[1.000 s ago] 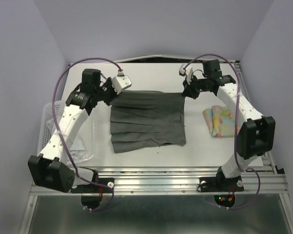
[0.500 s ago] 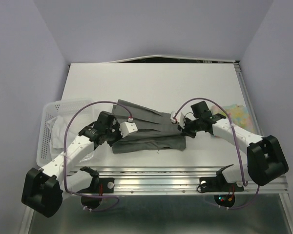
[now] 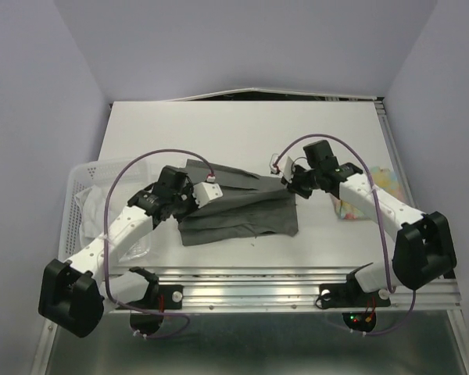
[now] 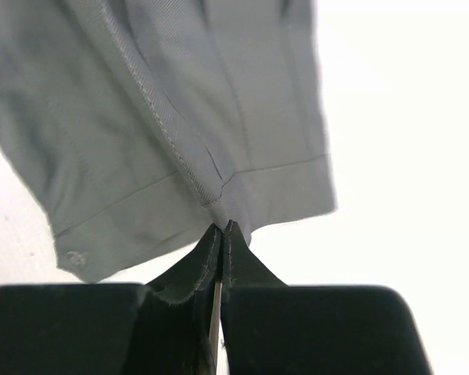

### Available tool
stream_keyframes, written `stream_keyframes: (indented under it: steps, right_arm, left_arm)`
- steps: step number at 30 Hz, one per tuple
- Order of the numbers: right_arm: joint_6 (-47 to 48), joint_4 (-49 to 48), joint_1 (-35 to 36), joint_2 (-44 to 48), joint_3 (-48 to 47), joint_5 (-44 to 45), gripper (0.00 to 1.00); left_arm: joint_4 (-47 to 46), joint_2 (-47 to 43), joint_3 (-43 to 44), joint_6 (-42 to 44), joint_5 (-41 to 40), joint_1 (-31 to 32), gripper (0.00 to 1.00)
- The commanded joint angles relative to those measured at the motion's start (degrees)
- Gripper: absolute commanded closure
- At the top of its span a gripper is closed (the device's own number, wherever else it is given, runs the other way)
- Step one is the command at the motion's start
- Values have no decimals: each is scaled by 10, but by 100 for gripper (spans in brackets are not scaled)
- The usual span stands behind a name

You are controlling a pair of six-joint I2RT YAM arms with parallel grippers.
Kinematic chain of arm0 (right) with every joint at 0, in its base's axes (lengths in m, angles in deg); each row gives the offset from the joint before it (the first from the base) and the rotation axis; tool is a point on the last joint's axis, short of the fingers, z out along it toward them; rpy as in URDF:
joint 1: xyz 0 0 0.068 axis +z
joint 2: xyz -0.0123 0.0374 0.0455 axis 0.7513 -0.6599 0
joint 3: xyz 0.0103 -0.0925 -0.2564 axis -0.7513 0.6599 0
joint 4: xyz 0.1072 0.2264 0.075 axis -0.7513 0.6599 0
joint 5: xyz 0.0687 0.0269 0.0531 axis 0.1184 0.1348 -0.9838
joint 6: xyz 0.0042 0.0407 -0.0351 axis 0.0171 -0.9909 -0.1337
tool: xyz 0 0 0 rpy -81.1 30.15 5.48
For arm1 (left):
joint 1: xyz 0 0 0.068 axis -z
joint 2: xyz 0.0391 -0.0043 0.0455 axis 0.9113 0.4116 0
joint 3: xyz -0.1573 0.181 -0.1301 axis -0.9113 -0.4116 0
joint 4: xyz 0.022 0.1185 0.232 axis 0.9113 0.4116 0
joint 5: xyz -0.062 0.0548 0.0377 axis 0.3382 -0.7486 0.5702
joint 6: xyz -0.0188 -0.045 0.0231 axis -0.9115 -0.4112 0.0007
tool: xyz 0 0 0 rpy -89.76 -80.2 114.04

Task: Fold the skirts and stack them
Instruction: Fold the skirt

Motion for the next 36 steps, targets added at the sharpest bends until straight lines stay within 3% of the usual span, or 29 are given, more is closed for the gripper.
stream_keyframes:
  steps: [1, 7, 11, 17, 21, 23, 24, 25, 26, 27, 31, 36]
  right_arm:
    - [-8, 69, -6, 14, -100, 19, 99]
    - [10, 142, -6, 52, -134, -1, 99]
    - [14, 134, 0, 65, -63, -2, 99]
    - [-17, 42, 31, 39, 71, -18, 99]
    - [-34, 5, 48, 19, 108, -31, 99]
    - [-36, 4, 53, 20, 113, -41, 97]
    - [-38, 16, 60, 21, 106, -44, 90]
    - [-42, 27, 60, 22, 99, -49, 78]
    - [-49, 38, 60, 26, 89, -53, 48]
    - [-77, 53, 60, 32, 72, -51, 43]
    - [-176, 55, 53, 100, 40, -18, 40]
    - [-301, 56, 26, 142, 46, -29, 36]
  left_arm:
    - [71, -17, 99, 2, -15, -13, 100]
    - [173, -50, 159, 23, 13, -13, 100]
    - [198, -71, 121, 38, 22, -12, 100]
    - [145, -66, 9, 37, 22, -10, 100]
    - [88, -41, -51, 42, -2, -8, 100]
    - [79, -33, -55, 38, -4, -7, 84]
    - [86, -30, -46, 37, 0, -7, 56]
    - [91, -35, -36, 38, 3, -7, 42]
    - [100, -53, -24, 38, 9, -7, 36]
    - [120, -65, 9, 38, 28, -7, 26]
    - [137, -96, 104, 16, 62, -1, 24]
    - [81, -38, 153, -62, 77, 54, 25]
